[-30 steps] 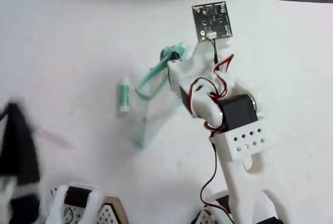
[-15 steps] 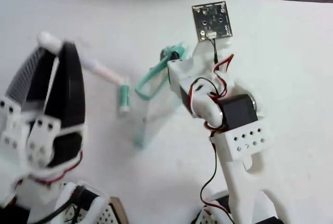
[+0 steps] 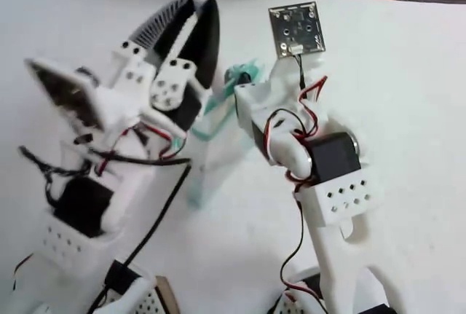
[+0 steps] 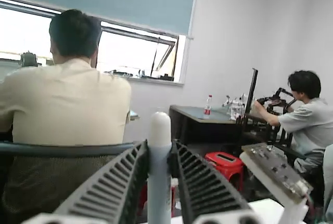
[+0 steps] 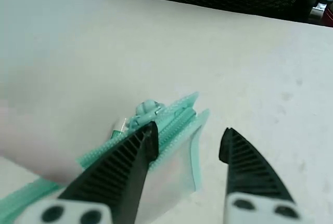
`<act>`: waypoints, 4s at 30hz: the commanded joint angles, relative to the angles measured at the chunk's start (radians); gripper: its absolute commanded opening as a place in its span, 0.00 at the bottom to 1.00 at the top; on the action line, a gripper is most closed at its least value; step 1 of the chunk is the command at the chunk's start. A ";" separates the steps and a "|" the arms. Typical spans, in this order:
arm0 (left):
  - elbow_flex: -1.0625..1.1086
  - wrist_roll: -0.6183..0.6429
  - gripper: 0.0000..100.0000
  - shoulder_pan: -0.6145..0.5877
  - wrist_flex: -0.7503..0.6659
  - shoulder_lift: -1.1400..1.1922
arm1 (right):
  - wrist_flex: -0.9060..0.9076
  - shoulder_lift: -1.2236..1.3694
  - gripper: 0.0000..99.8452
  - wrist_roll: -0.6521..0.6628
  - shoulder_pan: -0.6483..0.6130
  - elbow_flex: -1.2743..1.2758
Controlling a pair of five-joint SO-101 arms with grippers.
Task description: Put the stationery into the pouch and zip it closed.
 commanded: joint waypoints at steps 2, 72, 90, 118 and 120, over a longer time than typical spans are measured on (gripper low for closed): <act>0.074 -0.043 0.03 0.012 -0.009 0.005 | 0.005 0.021 0.20 0.014 -0.005 0.097; -0.232 -0.166 0.22 -0.401 0.491 1.104 | -0.179 -0.352 0.20 0.106 0.031 0.353; -0.549 -0.074 0.04 -0.381 0.701 1.389 | -0.179 -0.352 0.20 0.106 0.031 0.353; -1.135 -0.172 0.02 0.077 1.126 0.394 | -0.196 -0.351 0.20 0.100 0.030 0.368; -1.122 -0.152 0.02 0.143 1.114 0.357 | -0.196 -0.351 0.20 0.100 0.030 0.368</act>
